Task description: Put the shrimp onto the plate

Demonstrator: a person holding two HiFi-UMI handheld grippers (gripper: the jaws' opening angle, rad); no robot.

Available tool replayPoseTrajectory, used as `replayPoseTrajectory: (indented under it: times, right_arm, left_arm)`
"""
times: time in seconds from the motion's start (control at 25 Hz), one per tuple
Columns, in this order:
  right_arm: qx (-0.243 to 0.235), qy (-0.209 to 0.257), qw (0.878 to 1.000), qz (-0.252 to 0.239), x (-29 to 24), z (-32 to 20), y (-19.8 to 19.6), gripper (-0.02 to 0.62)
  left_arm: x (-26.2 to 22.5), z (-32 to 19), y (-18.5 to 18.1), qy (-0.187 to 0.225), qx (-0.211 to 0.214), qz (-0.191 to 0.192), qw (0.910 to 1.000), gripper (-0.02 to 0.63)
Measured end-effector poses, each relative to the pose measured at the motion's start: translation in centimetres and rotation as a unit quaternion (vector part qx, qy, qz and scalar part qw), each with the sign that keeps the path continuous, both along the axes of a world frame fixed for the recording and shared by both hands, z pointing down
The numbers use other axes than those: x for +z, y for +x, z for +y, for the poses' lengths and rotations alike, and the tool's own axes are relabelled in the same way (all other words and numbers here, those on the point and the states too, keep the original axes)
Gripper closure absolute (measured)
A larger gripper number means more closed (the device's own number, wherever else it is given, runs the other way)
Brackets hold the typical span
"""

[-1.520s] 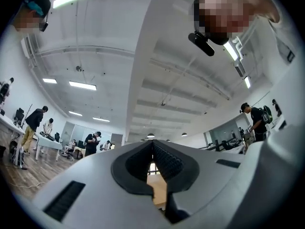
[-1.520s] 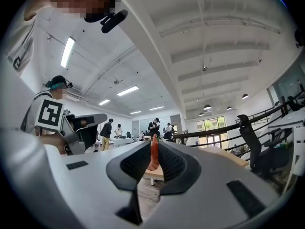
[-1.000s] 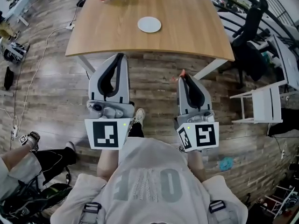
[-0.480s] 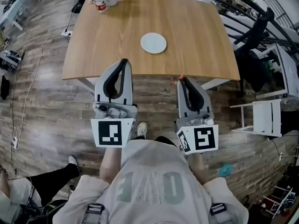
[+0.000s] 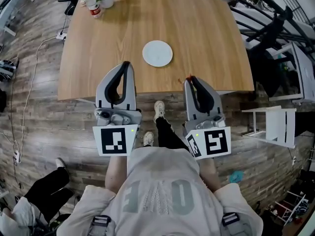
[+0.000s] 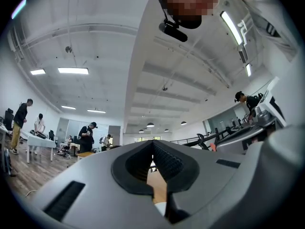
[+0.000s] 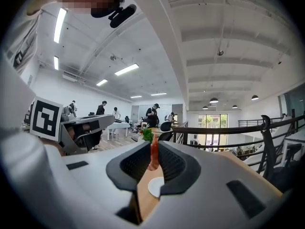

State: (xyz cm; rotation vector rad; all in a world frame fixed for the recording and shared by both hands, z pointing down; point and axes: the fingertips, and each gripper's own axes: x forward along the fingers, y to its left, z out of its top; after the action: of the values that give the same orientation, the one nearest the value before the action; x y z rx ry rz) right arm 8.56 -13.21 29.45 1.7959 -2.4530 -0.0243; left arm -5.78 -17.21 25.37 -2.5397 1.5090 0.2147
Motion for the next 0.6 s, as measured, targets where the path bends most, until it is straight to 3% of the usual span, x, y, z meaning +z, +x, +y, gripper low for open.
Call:
replayPoseTrajectory:
  times: [0.36,0.6]
  right_arm:
    - [-0.032,0.005,0.999,-0.002,0.7,-10.9,3.7,0.537]
    - [-0.044,-0.01,0.999,-0.004,1.5,-18.5,6.1,0.537]
  left_arm:
    - [-0.3,-9.2,2.2,0.019,-0.025,-0.014,0.9994,0.597]
    - [-1.8,-17.0,2.1,0.027,-0.073,-0.005,0.9969,0.597]
